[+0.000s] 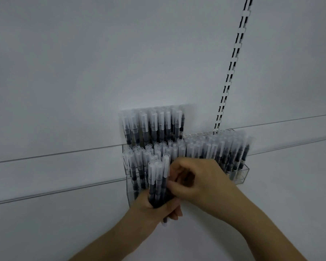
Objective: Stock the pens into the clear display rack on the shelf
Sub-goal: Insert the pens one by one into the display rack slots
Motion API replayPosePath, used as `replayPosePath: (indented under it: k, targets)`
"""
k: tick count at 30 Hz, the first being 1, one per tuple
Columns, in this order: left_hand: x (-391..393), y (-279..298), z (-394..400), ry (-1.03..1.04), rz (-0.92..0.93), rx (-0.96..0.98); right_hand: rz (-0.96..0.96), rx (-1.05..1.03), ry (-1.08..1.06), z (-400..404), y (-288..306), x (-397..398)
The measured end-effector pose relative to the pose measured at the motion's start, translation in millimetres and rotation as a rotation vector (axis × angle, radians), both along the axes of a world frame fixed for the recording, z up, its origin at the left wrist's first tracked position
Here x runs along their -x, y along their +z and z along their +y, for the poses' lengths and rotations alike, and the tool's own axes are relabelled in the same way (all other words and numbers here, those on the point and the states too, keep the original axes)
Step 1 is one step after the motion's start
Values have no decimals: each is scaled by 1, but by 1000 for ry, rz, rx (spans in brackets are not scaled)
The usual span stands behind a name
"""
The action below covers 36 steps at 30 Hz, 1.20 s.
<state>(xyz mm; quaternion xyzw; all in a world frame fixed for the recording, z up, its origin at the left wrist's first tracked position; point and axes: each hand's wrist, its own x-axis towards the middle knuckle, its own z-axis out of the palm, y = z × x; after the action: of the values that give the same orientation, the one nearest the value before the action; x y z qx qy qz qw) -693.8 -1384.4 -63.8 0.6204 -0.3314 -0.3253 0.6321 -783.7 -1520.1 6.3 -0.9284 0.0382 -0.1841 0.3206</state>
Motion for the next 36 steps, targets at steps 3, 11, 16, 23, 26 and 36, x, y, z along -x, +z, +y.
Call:
replayPosePath:
  k: [3, 11, 16, 23, 26, 36]
  targets:
    - [0, 0, -1, -7, 4, 7, -7, -13, -15, 4, 0, -2]
    - [1, 1, 0, -59, -24, 12, -64, -40, -92, -3, 9, 4]
    - [1, 3, 0, -70, 5, 29, -406, -341, -276, -19, 48, 17]
    - [-1, 0, 1, -45, -21, -6, -590, -294, -317, -62, 80, -16]
    - [0, 2, 1, -48, 3, 12, -408, -190, -279, -63, 72, -32]
    - [0, 1, 1, -48, 2, 36, -101, 95, -227, -62, 67, -44]
